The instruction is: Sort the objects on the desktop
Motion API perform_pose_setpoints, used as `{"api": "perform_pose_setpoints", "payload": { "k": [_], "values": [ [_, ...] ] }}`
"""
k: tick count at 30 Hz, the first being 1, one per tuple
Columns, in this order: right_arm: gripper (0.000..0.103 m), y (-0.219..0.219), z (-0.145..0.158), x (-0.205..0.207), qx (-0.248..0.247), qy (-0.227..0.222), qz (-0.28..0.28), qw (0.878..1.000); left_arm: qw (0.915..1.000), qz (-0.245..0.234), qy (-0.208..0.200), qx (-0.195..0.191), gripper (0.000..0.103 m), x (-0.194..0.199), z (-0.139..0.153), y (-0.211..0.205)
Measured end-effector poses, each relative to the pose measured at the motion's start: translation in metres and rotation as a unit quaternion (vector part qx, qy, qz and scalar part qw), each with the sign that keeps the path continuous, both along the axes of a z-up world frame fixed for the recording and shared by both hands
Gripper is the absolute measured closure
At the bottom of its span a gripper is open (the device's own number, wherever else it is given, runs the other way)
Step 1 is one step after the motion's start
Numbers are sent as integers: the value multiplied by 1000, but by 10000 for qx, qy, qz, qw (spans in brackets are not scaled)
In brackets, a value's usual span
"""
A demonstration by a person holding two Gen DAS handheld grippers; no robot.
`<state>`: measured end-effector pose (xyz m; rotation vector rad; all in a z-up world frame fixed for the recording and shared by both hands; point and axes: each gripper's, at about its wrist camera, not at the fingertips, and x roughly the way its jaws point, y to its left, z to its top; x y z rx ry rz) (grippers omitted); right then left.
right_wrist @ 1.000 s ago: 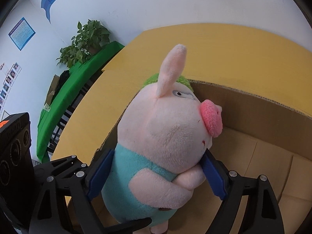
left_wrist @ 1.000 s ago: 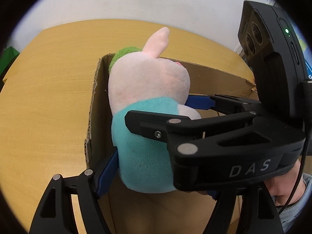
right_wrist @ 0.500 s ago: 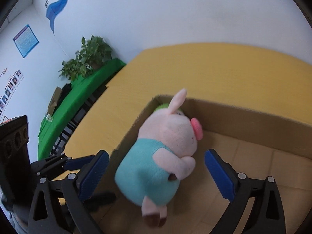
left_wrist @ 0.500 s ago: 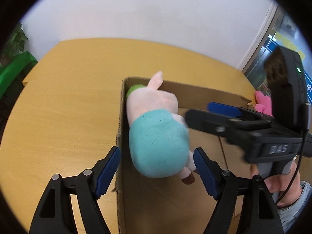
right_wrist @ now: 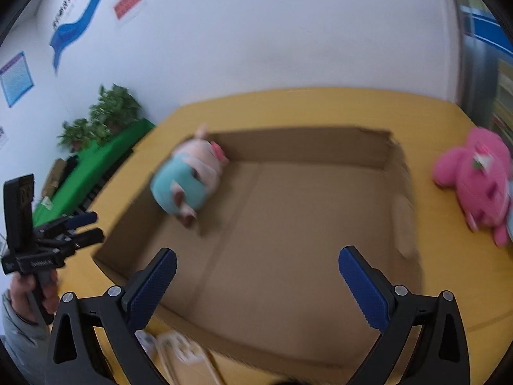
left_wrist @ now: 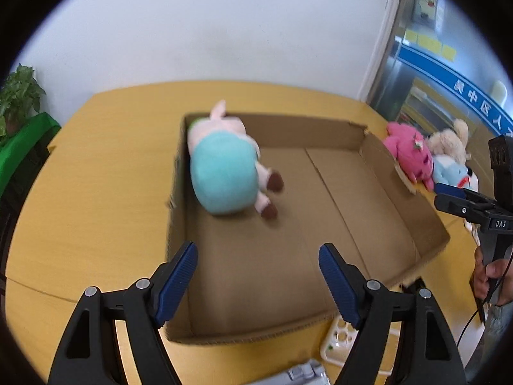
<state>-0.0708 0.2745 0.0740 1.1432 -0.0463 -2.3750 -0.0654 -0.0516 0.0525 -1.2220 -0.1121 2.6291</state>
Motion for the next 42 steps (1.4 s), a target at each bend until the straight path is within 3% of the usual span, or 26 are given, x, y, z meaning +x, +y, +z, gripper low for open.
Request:
{"api": "perform_pose_setpoints", "payload": {
  "k": [4, 7, 13, 16, 24, 28, 29, 31, 33, 36, 38, 40, 42],
  "values": [
    [0, 32, -30, 13, 280, -249, -323, 9988, 9997, -5, -231, 64, 25, 3, -18, 2],
    [0, 51, -42, 25, 211, -403, -451, 9979, 9986, 111, -499, 120, 25, -5, -31, -3],
    [0, 57, -49, 43, 234, -367, -454, 9980, 9983, 404, -370, -177, 25, -5, -28, -3],
    [0, 52, -39, 52, 292, -203, -495, 9981, 9974, 661, -125, -273, 25, 13, -9, 1],
    [0, 38, 8, 108, 344, 677, -128, 9970, 9913, 322, 1113, -616, 25, 97, 57, 40],
    [1, 36, 22, 136, 258, 1030, -7, 9943, 9902, 234, 1261, -554, 25, 132, 64, 53],
    [2, 37, 24, 144, 230, 1101, 8, 9936, 9906, 190, 1263, -486, 25, 139, 63, 55],
    [24, 40, 25, 161, 183, 1223, 53, 9923, 9912, 105, 1251, -410, 25, 151, 57, 59],
    [34, 45, 22, 172, 166, 1225, 109, 9923, 9912, 59, 1229, -498, 25, 161, 49, 65],
    [31, 55, 13, 190, -47, 1102, 239, 9936, 9931, -47, 1045, -536, 25, 169, 34, 71],
    [22, 61, 5, 203, -278, 953, 500, 9938, 9954, -178, 831, -442, 25, 176, 23, 73],
    [2, 61, -5, 217, -273, 837, 763, 9932, 9967, -353, 645, -353, 25, 182, 14, 76],
    [1, 55, -19, 233, -179, 609, 1113, 9918, 9970, -605, 440, -211, 25, 191, 4, 80]
  ]
}}
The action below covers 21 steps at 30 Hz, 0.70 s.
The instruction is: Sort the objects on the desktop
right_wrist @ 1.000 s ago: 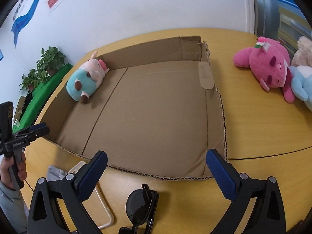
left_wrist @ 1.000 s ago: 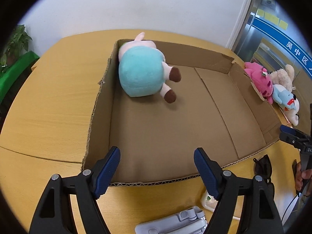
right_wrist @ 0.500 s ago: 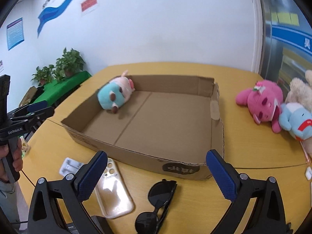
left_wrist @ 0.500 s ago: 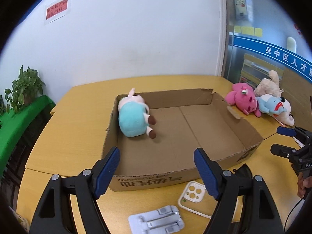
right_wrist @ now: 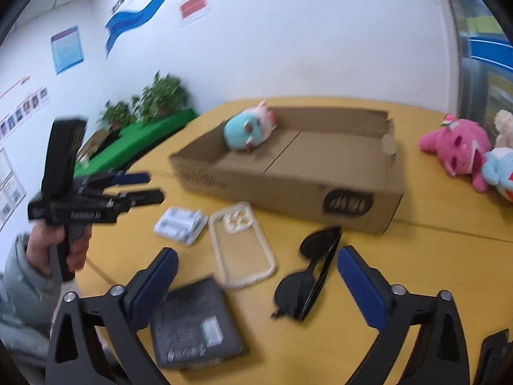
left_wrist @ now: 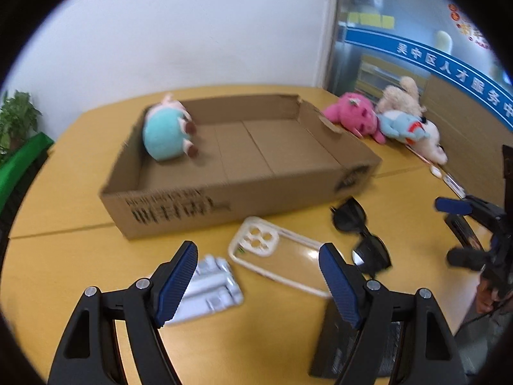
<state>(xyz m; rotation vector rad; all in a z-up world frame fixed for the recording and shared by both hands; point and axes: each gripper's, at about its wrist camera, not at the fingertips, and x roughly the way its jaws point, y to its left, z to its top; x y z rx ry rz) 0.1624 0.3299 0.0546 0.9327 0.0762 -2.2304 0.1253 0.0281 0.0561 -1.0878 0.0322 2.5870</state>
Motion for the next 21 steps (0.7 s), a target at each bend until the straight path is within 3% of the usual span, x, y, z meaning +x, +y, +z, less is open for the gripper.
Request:
{"api": "perform_pose_setpoints", "payload": {
  "k": [4, 7, 10, 17, 21],
  "values": [
    [1, -14, -37, 39, 213, -630, 855, 9941, 9970, -532, -476, 298, 25, 14, -21, 11],
    [1, -24, -61, 62, 442, -908, 1108, 9887, 9913, -838, -890, 483, 25, 22, -42, 21],
    [1, -35, -79, 68, 506, -1143, 1123, 9858, 9850, -1020, -1271, 572, 25, 25, -60, 33],
    [1, -49, -84, 53, 503, -1043, 1055, 9877, 9691, -1215, -1990, 804, 25, 23, -85, 45],
    [1, -30, -82, 41, 702, -985, 689, 9903, 9678, -1181, -2043, 872, 25, 22, -84, 33]
  ]
}}
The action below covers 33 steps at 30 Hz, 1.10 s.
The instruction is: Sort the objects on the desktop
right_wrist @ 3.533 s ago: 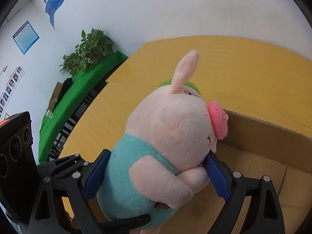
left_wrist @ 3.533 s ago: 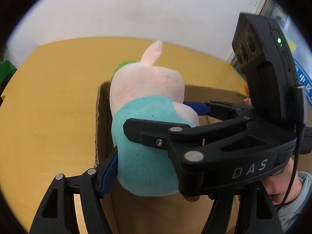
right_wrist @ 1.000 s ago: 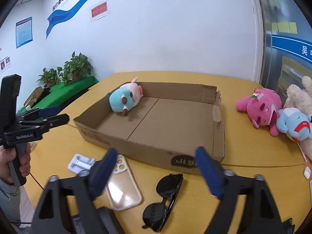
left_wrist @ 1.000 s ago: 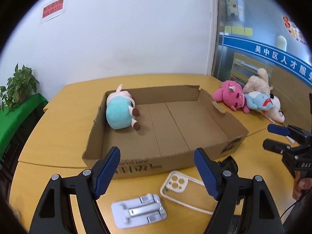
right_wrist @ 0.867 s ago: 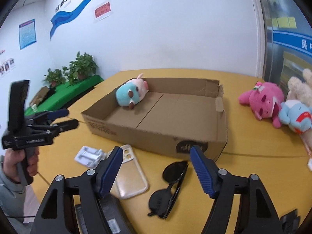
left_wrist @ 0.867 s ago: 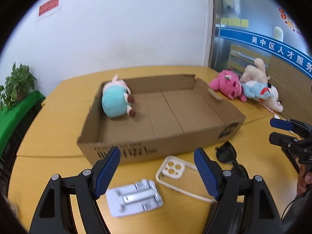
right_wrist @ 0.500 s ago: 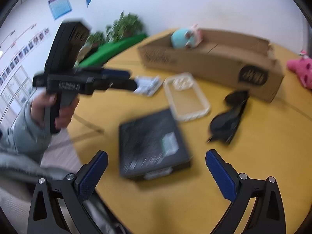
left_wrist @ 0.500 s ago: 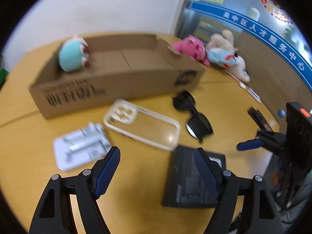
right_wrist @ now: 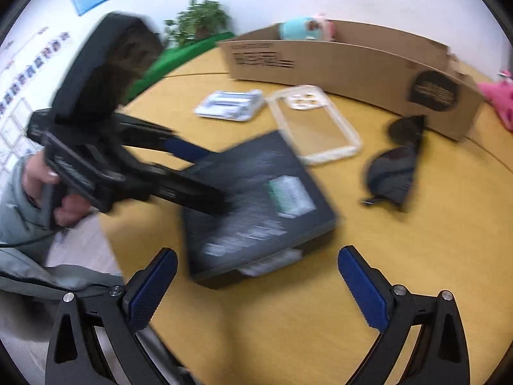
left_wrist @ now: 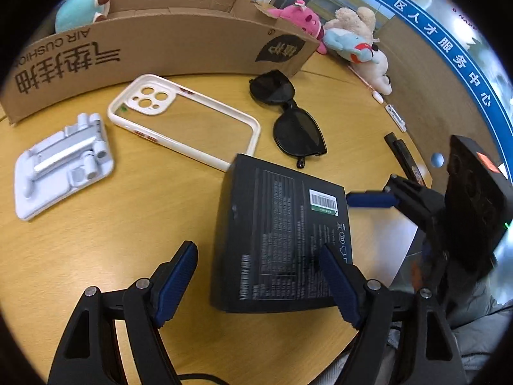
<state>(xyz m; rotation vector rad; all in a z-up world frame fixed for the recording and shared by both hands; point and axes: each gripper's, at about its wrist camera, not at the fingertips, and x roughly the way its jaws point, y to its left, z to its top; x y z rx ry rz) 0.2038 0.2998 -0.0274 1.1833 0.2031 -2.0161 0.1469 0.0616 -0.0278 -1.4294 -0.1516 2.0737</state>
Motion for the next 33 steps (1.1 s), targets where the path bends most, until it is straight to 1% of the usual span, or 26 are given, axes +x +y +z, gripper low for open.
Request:
{"api": "perform_pose_setpoints", "payload": {
  "k": [2, 3, 4, 6, 8, 10, 11, 12, 15, 17, 18, 19, 23, 33],
  "values": [
    [1, 10, 2, -5, -84, -76, -136, 9998, 9999, 97, -25, 95, 25, -6, -2, -7],
    [1, 11, 2, -5, -142, -107, -115, 9998, 9997, 183, -81, 125, 25, -11, -6, -10],
    [1, 8, 3, -4, -191, -118, -36, 9997, 9995, 209, -156, 192, 24, -15, -9, -12],
    [1, -3, 3, 0, -175, -61, 200, 9996, 9982, 176, -341, 451, 24, -19, -15, -11],
    [1, -16, -4, 4, 32, -6, 326, 9995, 9980, 107, -360, 505, 24, -18, -16, -8],
    [2, -24, -13, 5, 328, 36, 317, 9990, 9978, 55, -375, 542, 25, -17, -16, -3],
    [3, -26, -18, 5, 407, 36, 304, 9987, 9977, 14, -383, 563, 25, -16, -16, -1],
    [7, -26, -19, 7, 411, 71, 289, 9987, 9977, -55, -378, 557, 25, -14, -15, 1],
    [10, -25, -14, 7, 369, 236, 224, 9988, 9984, -110, -318, 458, 25, -13, -12, 6],
    [18, -22, -10, 7, 313, 298, 223, 9988, 9986, -85, -299, 439, 25, -14, -11, 5],
    [26, -21, -7, 7, 279, 330, 210, 9988, 9987, -59, -275, 424, 25, -14, -10, 4],
    [30, -20, -5, 6, 260, 363, 194, 9988, 9989, -43, -243, 407, 26, -13, -8, 3],
    [30, -20, 4, 1, 197, 477, 230, 9984, 9991, 63, -65, 418, 26, -9, 2, -3],
    [30, -29, 36, -7, 44, 912, 340, 9952, 9977, 286, 430, 436, 28, -10, 42, -13]
  ]
}}
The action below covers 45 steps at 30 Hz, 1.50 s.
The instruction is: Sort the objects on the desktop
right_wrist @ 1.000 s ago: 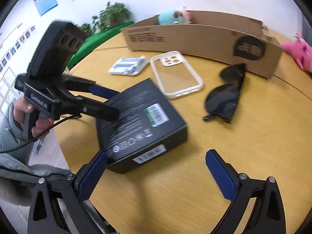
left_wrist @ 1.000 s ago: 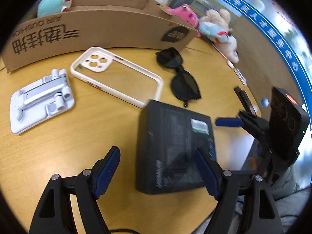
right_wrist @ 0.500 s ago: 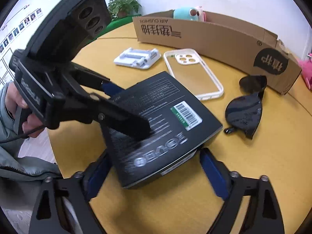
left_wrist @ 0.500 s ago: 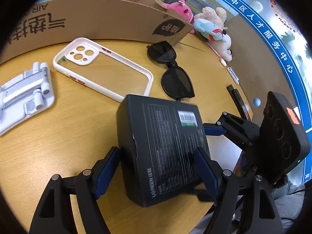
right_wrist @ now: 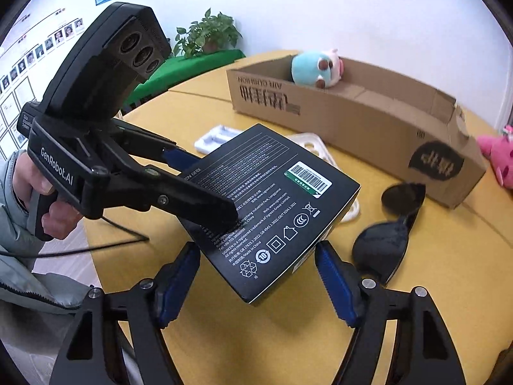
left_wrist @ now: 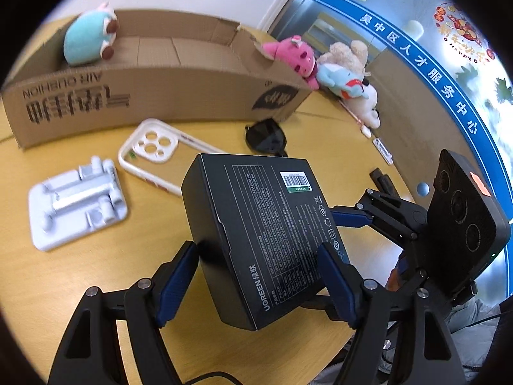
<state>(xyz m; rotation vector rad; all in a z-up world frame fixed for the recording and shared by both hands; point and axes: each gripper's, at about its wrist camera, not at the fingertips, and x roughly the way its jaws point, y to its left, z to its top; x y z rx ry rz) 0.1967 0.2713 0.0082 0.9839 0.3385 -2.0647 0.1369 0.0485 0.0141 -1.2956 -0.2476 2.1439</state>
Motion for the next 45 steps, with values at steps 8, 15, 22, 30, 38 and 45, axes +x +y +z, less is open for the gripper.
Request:
{"api": "perform_pose_setpoints", "payload": {
  "k": [8, 15, 22, 30, 38, 45],
  "values": [
    [30, -9, 34, -22, -122, 346, 59, 9993, 9991, 90, 410, 11, 28, -20, 37, -6],
    [30, -25, 67, -57, -185, 775, 48, 9968, 9965, 214, 802, 7, 27, -53, 73, -13],
    [30, -33, 105, -94, -267, 1152, 29, 9930, 9928, 284, 1167, 46, 26, -90, 108, -15],
    [30, -48, 143, -147, -330, 1550, 66, 9873, 9866, 363, 1592, 37, 26, -133, 149, -22],
    [29, -62, 176, -218, -270, 1739, 158, 9843, 9808, 546, 1872, 65, 26, -190, 177, -21],
    [29, -72, 182, -286, -273, 1690, 158, 9851, 9804, 634, 1863, 66, 26, -248, 184, -27]
  ]
}}
